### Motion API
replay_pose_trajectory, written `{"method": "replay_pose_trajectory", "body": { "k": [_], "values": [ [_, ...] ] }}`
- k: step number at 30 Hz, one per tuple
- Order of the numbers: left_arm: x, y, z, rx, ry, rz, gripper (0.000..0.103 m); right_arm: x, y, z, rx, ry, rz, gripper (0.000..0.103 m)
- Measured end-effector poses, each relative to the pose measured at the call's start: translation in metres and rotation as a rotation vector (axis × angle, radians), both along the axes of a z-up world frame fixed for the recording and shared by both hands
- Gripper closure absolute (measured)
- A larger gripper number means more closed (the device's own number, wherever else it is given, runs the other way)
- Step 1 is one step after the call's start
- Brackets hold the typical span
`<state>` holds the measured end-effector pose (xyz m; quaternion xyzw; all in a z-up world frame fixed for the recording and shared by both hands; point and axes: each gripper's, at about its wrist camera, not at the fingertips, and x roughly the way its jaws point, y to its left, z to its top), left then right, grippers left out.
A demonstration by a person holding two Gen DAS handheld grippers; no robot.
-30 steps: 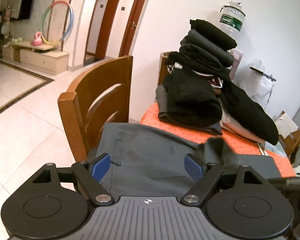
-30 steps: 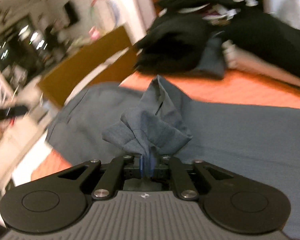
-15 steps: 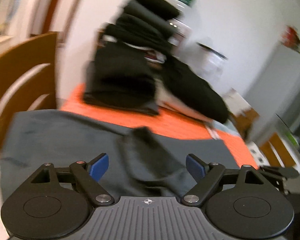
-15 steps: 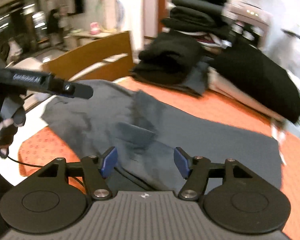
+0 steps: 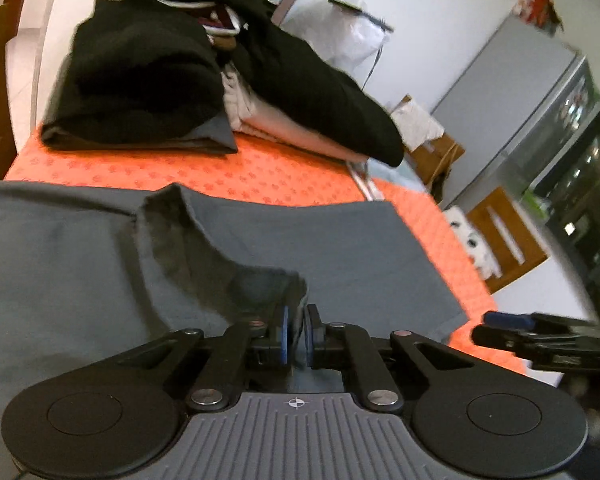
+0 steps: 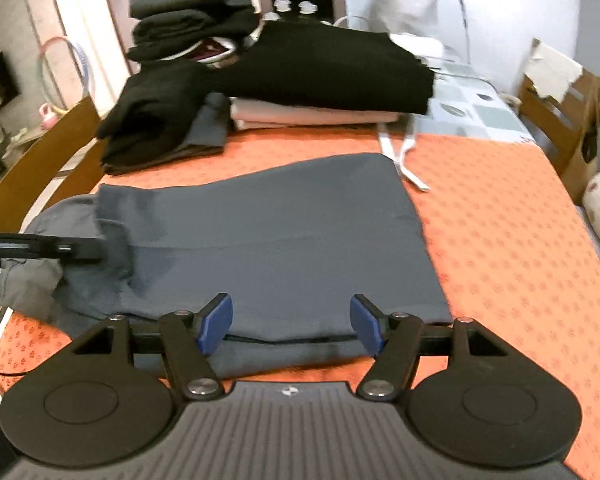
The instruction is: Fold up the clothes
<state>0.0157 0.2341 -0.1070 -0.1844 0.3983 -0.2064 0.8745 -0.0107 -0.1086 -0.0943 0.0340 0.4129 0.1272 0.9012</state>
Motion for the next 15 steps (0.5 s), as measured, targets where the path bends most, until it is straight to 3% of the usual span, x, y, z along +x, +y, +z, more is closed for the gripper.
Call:
{"method": "replay_pose_trajectory", "body": {
  "k": [5,8,11,13,15],
  "values": [
    [-0.036,0.033,-0.011,0.044,0.111,0.050,0.092,0.003,-0.004,-0.008,-0.006,0.014,-0.003,0.028],
    [-0.047,0.045,-0.016,0.064,0.135,0.108,0.090,0.004,-0.007,-0.013,0.003,0.025,-0.019,0.028],
    [-0.049,0.050,-0.008,0.019,0.091,0.157,0.072,0.008,-0.009,-0.017,0.012,0.040,-0.036,0.028],
    [-0.042,0.048,0.001,-0.014,0.039,0.169,0.047,0.008,-0.011,-0.019,0.009,0.046,-0.038,0.028],
    [-0.032,0.041,0.005,-0.038,0.008,0.172,0.040,0.009,-0.011,-0.019,0.015,0.047,-0.040,0.028]
  ]
}}
